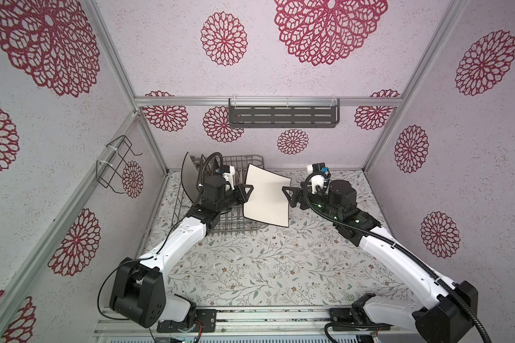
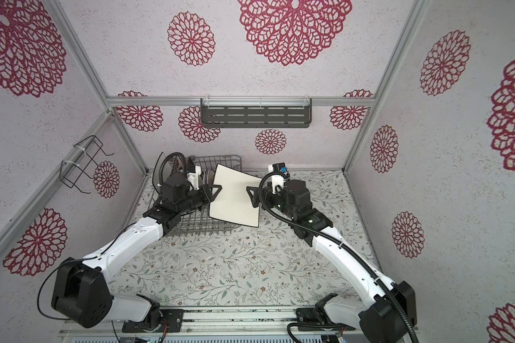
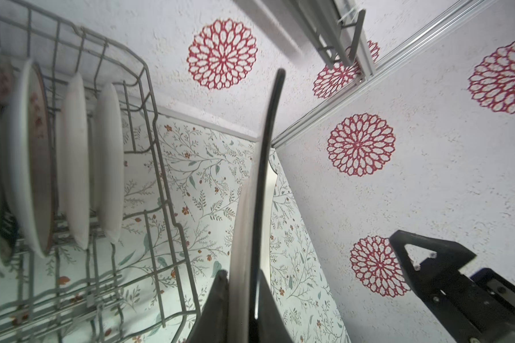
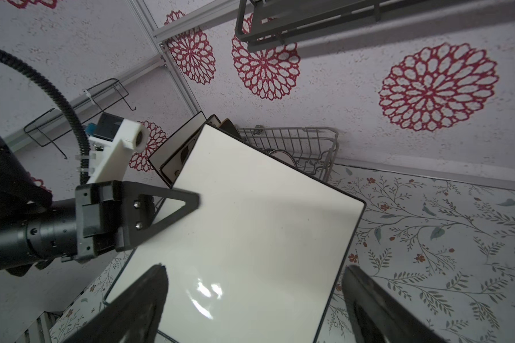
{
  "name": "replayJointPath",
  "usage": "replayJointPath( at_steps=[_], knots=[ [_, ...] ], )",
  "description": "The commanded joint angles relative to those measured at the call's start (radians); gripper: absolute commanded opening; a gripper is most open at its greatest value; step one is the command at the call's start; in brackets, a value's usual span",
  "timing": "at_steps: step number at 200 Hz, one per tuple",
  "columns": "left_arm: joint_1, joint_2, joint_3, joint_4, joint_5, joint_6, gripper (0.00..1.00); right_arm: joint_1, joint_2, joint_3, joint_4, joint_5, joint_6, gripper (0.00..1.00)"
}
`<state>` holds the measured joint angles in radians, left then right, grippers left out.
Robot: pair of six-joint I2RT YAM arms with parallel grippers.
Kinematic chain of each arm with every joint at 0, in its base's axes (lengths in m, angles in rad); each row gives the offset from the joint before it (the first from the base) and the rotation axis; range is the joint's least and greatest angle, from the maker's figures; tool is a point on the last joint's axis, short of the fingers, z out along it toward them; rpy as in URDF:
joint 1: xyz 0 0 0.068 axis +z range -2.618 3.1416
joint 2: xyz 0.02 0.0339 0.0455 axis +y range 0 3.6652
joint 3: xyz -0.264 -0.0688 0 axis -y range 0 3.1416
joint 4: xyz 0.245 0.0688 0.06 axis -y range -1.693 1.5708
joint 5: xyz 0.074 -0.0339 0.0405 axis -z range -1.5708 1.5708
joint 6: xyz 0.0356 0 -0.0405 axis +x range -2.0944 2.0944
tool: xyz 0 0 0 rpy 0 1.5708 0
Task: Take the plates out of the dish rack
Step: 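Carry the white square plate toward the table center while the right gripper follows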
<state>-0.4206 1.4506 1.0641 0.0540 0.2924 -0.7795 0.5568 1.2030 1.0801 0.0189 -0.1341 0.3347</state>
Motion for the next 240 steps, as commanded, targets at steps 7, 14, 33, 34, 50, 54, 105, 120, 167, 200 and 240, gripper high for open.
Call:
replayJointPath(
  at_steps=[7, 14, 33, 34, 50, 54, 105, 120, 167, 200, 240],
  knots=[
    [-0.065, 0.053, 0.088, 0.223, -0.033, -0.073, 0.00, -0.013, -0.058, -0.014, 0.000, 0.030, 0.014, 0.95],
    [-0.081, 0.078, 0.096, 0.237, -0.036, -0.083, 0.00, -0.015, -0.066, -0.020, -0.003, 0.030, 0.013, 0.95],
    [-0.119, 0.138, 0.125, 0.264, -0.050, -0.101, 0.00, -0.022, -0.089, -0.038, -0.010, 0.039, 0.012, 0.95],
    [-0.121, 0.141, 0.127, 0.264, -0.050, -0.101, 0.00, -0.022, -0.089, -0.039, -0.011, 0.039, 0.011, 0.95],
    [-0.149, 0.186, 0.158, 0.270, -0.061, -0.106, 0.00, -0.033, -0.109, -0.056, -0.016, 0.042, 0.011, 0.96],
    [-0.156, 0.198, 0.165, 0.270, -0.064, -0.108, 0.00, -0.036, -0.114, -0.059, -0.017, 0.041, 0.011, 0.96],
    [-0.204, 0.303, 0.234, 0.274, -0.088, -0.134, 0.00, -0.075, -0.176, -0.102, -0.041, 0.046, -0.006, 0.96],
    [-0.215, 0.330, 0.256, 0.272, -0.094, -0.143, 0.00, -0.094, -0.202, -0.118, -0.049, 0.054, -0.014, 0.97],
    [-0.249, 0.431, 0.331, 0.279, -0.114, -0.167, 0.00, -0.206, -0.242, -0.146, -0.112, 0.059, 0.015, 0.99],
    [-0.264, 0.499, 0.392, 0.273, -0.118, -0.172, 0.00, -0.302, -0.222, -0.148, -0.171, 0.057, 0.064, 0.99],
    [-0.270, 0.591, 0.462, 0.270, -0.114, -0.186, 0.00, -0.396, -0.199, -0.173, -0.183, 0.010, 0.101, 0.99]
  ],
)
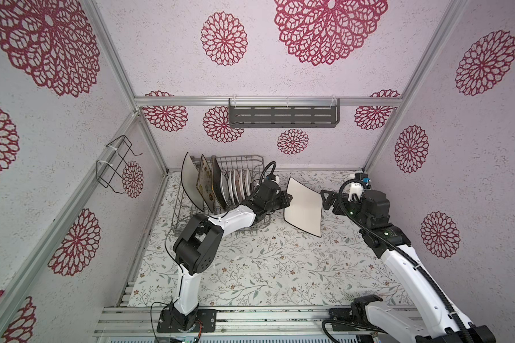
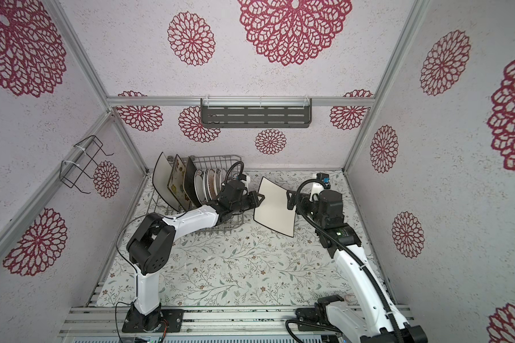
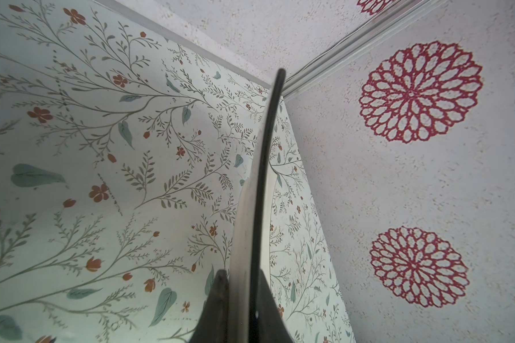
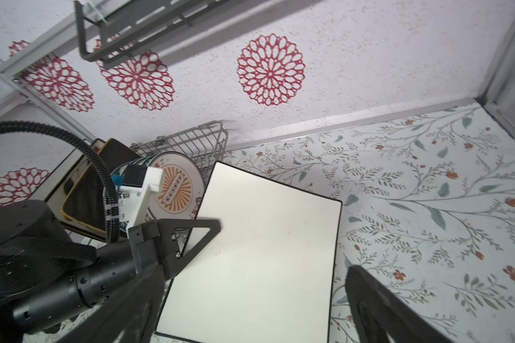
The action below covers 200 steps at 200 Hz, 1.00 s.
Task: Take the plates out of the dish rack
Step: 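Carry the white square plate toward the table center while the right gripper follows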
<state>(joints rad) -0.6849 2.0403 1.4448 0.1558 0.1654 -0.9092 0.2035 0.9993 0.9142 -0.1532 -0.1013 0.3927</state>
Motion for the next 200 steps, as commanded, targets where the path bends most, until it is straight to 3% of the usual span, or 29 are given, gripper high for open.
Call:
replayJointPath(
  at_steps=[1, 68, 200],
  knots=[
    [-0.006, 0.003, 0.083, 0.169, 0.013, -0.057, 0.00, -0.044, 0.006, -0.008, -0.011, -0.024, 0.044, 0.99],
    [-0.012, 0.014, 0.033, 0.169, 0.007, -0.072, 0.00, -0.127, 0.040, -0.025, -0.015, -0.076, 0.051, 0.99],
    [-0.025, 0.106, 0.049, 0.183, 0.024, -0.108, 0.00, -0.151, 0.084, -0.085, 0.052, -0.101, 0.075, 0.99]
  ],
)
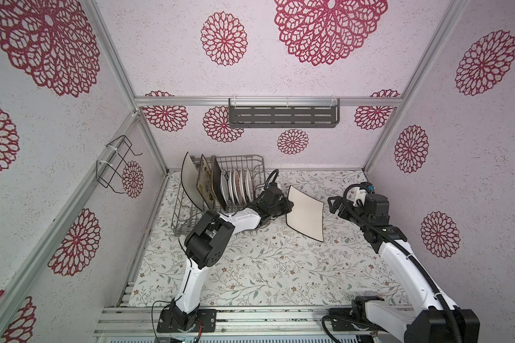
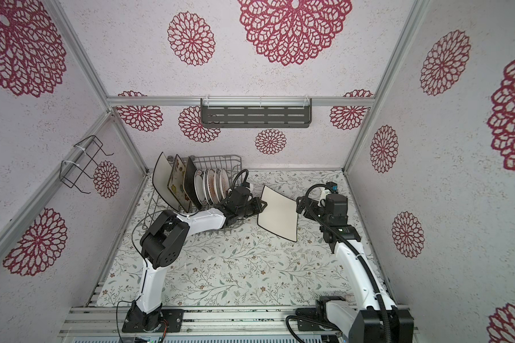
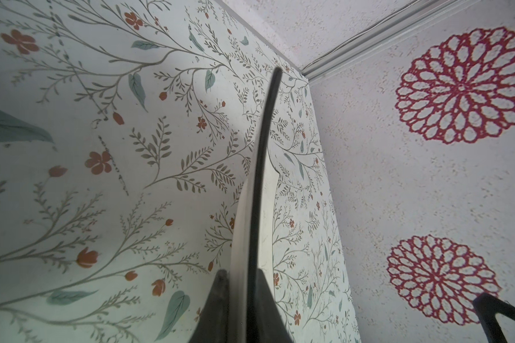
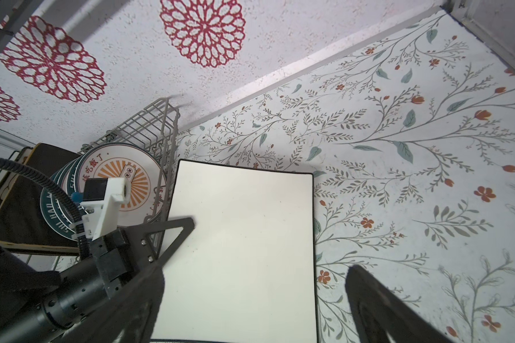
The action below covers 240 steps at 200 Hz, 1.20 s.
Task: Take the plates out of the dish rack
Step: 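Carry the white square plate toward the table center while the right gripper follows, then lower the plate with the left gripper while the right gripper reaches its corner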
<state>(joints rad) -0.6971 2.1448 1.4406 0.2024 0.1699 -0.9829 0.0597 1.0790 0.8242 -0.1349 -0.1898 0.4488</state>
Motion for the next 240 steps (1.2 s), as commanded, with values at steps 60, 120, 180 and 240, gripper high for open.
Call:
replayJointPath(
  at_steps=[60, 120, 180, 240],
  knots=[
    [-0.037, 0.000, 0.037, 0.119, 0.035, -0.033, 0.00, -0.015, 0.015, -0.013, 0.036, 0.001, 0.015, 0.99],
    [-0.073, 0.001, 0.000, 0.118, 0.038, -0.055, 0.00, -0.023, 0.016, -0.027, 0.035, 0.008, 0.017, 0.99],
    [-0.131, -0.099, -0.156, 0.091, 0.014, -0.086, 0.00, -0.030, 0.011, -0.040, 0.031, 0.016, 0.019, 0.99],
    [-0.197, -0.171, -0.328, 0.090, -0.004, -0.133, 0.00, -0.031, -0.024, -0.061, 0.022, 0.012, 0.026, 0.99]
  ],
)
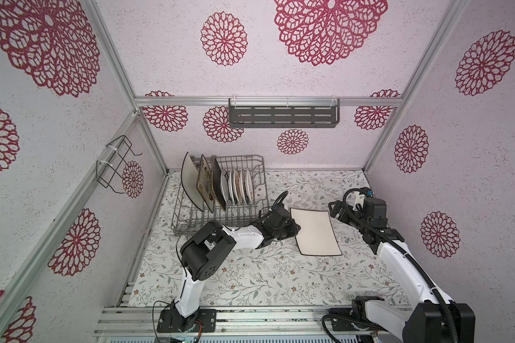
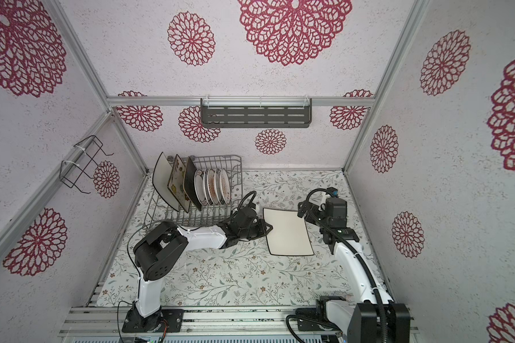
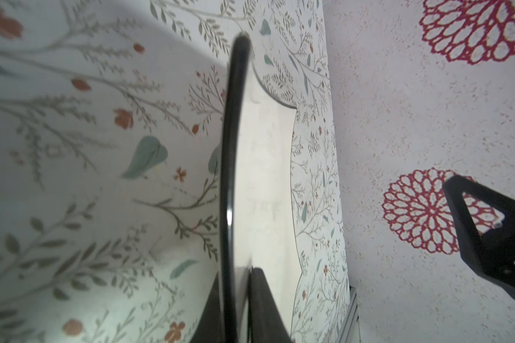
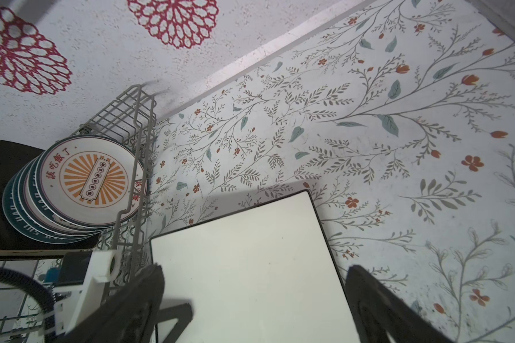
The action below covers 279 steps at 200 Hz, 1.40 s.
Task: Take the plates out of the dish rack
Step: 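Lower the plate with the left gripper while the right gripper reaches its corner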
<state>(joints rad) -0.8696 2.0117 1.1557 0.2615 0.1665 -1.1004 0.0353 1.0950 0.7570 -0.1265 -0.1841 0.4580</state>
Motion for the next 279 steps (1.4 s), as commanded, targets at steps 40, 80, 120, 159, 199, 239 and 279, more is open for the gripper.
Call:
replayJointPath(
  at_steps=[40, 80, 120, 159, 199, 239, 279],
  knots=[
    [-0.026, -0.108, -0.109, 0.002, 0.010, -0.012, 0.00, -0.008, -0.059, 0.008, -0.010, 0.012, 0.010, 0.99],
    [-0.025, -0.168, -0.184, -0.073, 0.012, 0.012, 0.00, -0.008, -0.070, 0.018, -0.031, 0.007, 0.005, 0.99],
    [-0.014, -0.232, -0.235, -0.188, 0.013, 0.061, 0.00, -0.008, -0.077, 0.017, -0.050, 0.007, 0.002, 0.99],
    [0.001, -0.286, -0.276, -0.336, 0.006, 0.131, 0.00, -0.007, -0.071, 0.022, -0.047, -0.004, 0.006, 0.99],
    [0.004, -0.266, -0.294, -0.362, 0.032, 0.140, 0.00, -0.008, -0.057, 0.035, -0.045, -0.025, 0.012, 0.99],
    [0.034, -0.255, -0.333, -0.342, 0.058, 0.105, 0.00, -0.008, -0.045, 0.004, -0.016, -0.095, 0.042, 0.99],
    [0.038, -0.235, -0.341, -0.373, 0.087, 0.102, 0.00, -0.008, 0.017, -0.090, 0.022, -0.181, 0.127, 0.99]
  ],
)
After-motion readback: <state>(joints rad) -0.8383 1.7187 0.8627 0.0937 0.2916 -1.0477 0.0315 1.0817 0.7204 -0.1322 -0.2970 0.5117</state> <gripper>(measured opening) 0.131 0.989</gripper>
